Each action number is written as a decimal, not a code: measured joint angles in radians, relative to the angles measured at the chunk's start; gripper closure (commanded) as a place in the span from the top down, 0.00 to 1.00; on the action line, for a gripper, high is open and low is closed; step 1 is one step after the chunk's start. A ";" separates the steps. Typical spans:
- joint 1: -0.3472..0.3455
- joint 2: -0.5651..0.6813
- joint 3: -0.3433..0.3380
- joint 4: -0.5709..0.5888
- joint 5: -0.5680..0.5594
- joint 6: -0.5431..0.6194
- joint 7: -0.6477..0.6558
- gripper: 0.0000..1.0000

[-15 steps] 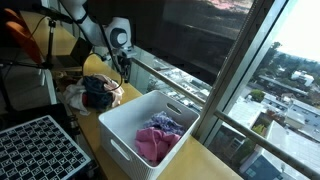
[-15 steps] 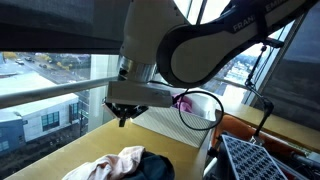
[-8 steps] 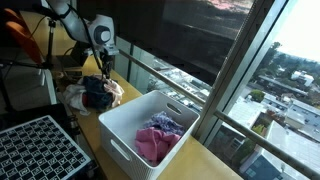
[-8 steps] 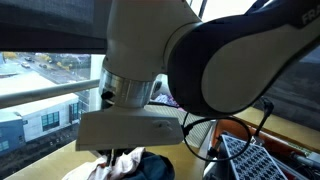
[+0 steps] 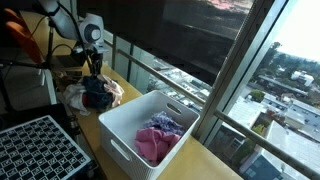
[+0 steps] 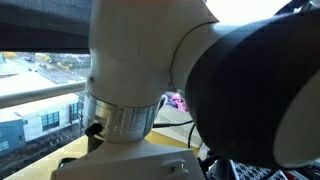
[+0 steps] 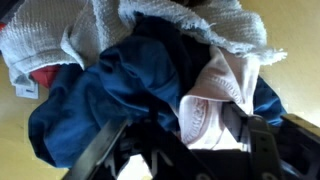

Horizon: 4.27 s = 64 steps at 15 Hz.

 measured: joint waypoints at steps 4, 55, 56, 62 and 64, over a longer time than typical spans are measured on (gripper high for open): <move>0.001 0.000 0.005 0.000 0.000 -0.045 0.001 1.00; -0.266 -0.658 -0.058 -0.393 -0.012 -0.088 -0.091 0.00; -0.286 -0.704 -0.054 -0.393 -0.012 -0.114 -0.095 0.00; -0.412 -0.956 -0.044 -0.363 -0.011 -0.271 -0.156 0.00; -0.459 -1.016 -0.044 -0.331 -0.010 -0.324 -0.184 0.00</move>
